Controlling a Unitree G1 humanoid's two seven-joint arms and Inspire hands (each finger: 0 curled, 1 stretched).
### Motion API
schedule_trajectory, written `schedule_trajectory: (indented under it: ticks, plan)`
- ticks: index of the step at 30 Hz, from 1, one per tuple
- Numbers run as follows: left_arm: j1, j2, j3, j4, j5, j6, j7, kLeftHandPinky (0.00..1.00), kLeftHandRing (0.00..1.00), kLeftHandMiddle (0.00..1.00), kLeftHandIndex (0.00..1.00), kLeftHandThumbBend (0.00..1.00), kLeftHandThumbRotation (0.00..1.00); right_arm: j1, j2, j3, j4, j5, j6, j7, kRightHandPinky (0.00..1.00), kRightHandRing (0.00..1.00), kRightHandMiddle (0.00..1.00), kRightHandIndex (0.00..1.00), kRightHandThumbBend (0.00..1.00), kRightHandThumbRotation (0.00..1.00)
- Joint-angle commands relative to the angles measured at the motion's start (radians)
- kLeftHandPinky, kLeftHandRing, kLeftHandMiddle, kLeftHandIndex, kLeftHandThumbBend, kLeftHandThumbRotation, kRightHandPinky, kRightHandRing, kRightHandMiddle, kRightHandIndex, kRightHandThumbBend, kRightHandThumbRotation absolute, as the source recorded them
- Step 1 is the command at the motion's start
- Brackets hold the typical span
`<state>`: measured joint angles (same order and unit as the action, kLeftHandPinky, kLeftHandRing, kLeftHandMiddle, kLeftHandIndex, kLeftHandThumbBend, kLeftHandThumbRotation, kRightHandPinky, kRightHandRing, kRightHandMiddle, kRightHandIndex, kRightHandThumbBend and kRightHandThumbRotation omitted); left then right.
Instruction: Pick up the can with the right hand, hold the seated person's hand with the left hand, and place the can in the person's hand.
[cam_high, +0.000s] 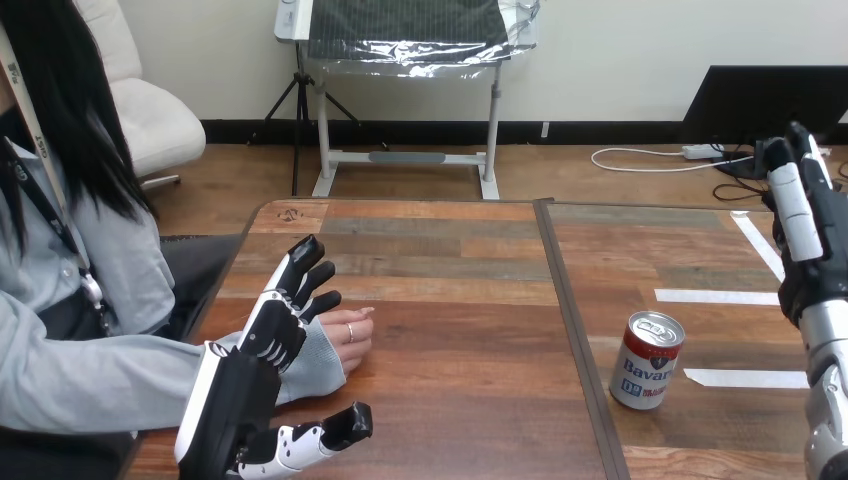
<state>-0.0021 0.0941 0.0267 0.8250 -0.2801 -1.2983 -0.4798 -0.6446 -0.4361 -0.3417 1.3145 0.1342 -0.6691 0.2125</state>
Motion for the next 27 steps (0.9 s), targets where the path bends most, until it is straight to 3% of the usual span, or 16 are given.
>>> schedule_trajectory:
  ticks: [1, 13, 19, 23, 27]
  plan:
    - [-0.071, -0.004, 0.015, 0.001, 0.014, -0.029, 0.013, 0.85, 0.92, 0.95, 0.94, 1.00, 0.53, -0.045, 0.016, -0.021, -0.049, 0.026, -0.051, 0.019, 1.00, 1.00, 1.00, 1.00, 1.00, 0.80]
    - [-0.072, -0.001, 0.013, -0.002, 0.019, -0.027, 0.019, 0.85, 0.92, 0.95, 0.94, 1.00, 0.53, -0.010, 0.061, -0.057, -0.066, 0.087, -0.103, 0.081, 0.99, 1.00, 1.00, 1.00, 1.00, 0.73]
    - [-0.074, 0.001, 0.007, -0.004, 0.008, -0.019, 0.013, 0.85, 0.92, 0.96, 0.94, 1.00, 0.53, -0.007, 0.119, -0.132, -0.085, 0.215, -0.074, 0.196, 0.98, 1.00, 1.00, 1.00, 1.00, 0.68]
    - [-0.077, 0.001, 0.016, 0.001, 0.027, -0.023, 0.026, 0.85, 0.92, 0.95, 0.94, 1.00, 0.54, -0.018, 0.164, -0.212, -0.107, 0.359, 0.015, 0.313, 0.98, 1.00, 1.00, 1.00, 1.00, 0.67]
    - [-0.081, 0.001, 0.017, 0.005, 0.034, -0.023, 0.031, 0.85, 0.92, 0.95, 0.94, 1.00, 0.55, -0.027, 0.188, -0.265, -0.126, 0.464, 0.103, 0.403, 0.99, 1.00, 1.00, 1.00, 1.00, 0.69]
